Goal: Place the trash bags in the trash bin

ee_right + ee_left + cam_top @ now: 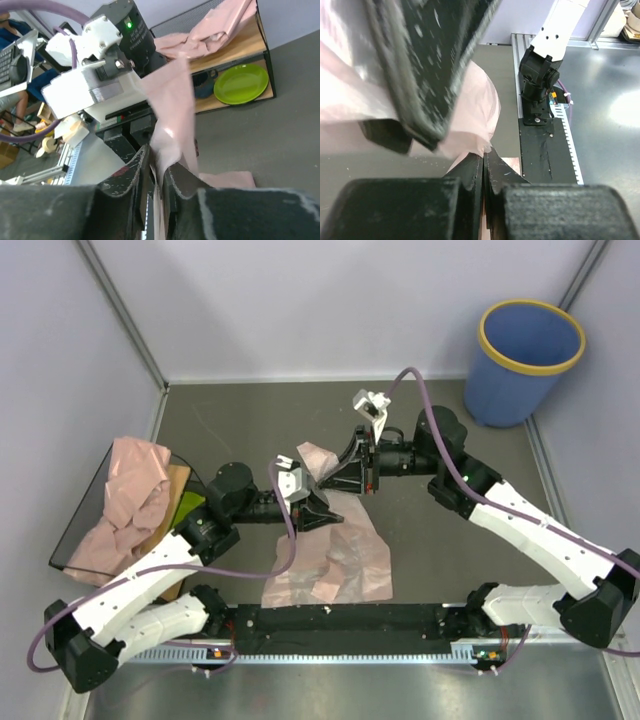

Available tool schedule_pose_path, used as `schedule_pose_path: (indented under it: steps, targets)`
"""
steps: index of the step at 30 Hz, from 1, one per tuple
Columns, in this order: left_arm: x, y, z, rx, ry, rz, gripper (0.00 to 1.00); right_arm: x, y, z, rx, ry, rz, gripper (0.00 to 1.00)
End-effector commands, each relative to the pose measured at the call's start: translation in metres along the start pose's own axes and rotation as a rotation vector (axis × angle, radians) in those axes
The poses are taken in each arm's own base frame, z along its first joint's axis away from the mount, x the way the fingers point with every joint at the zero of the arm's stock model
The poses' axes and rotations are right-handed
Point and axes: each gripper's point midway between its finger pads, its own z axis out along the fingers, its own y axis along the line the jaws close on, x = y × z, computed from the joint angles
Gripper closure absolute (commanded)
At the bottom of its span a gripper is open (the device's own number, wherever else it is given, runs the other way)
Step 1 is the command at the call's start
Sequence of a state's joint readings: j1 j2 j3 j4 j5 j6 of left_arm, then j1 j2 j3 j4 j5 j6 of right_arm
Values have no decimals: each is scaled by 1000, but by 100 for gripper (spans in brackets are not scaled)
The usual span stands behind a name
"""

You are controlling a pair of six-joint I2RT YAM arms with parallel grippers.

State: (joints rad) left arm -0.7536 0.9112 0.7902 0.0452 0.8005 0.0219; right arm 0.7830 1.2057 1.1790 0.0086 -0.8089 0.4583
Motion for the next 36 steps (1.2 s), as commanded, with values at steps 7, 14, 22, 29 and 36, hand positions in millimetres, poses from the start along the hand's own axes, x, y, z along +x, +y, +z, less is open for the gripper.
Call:
schedule_pose_path:
  steps: [7,14,22,29,36]
  targets:
    - [23,-2,-11,-50,49,-9,100,-77,39,-20,-67,-163,-45,90]
    - [17,-2,-10,-30,60,23,100,-52,29,-12,-92,-134,94,76]
    - [10,-7,-10,-3,50,45,100,-28,21,-6,-94,-76,161,75]
    - [9,-18,-9,67,42,49,100,-17,27,2,-141,-39,188,70]
    - [6,-28,-9,131,33,42,100,-13,38,11,-208,-6,194,70]
